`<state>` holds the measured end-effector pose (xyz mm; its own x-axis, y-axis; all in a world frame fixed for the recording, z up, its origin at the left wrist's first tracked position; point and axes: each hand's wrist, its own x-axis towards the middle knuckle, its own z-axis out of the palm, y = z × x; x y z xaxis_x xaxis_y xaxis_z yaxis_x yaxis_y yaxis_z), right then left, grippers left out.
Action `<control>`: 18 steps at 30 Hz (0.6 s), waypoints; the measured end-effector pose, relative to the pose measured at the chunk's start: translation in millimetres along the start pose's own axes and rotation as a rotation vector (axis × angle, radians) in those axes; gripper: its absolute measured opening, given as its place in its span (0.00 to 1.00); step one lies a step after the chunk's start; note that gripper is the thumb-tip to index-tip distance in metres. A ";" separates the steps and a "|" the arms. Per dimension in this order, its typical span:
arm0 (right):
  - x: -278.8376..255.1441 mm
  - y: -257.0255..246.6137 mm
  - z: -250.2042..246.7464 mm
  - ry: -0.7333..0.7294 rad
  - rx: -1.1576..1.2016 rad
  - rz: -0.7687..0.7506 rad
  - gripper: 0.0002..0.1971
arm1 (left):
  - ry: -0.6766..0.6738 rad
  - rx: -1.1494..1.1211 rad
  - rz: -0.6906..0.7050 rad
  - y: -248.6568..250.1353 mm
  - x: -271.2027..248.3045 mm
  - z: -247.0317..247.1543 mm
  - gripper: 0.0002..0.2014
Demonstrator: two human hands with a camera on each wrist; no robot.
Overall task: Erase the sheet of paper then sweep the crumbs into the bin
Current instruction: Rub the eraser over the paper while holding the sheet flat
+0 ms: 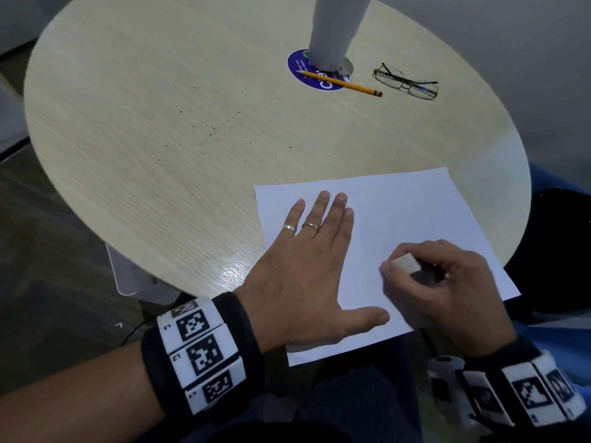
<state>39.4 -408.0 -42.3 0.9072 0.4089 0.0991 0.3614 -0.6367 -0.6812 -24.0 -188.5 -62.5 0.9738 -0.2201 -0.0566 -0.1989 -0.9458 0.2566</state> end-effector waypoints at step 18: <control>16.4 -27.7 11.9 -0.101 -0.121 -0.154 0.08 | 0.030 -0.028 0.005 -0.6 -1.1 1.4 0.62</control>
<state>41.7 -375.9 -30.3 0.8151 0.5672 0.1179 0.5229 -0.6328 -0.5710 -25.2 -188.1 -63.9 0.9757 -0.2174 -0.0264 -0.2012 -0.9374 0.2841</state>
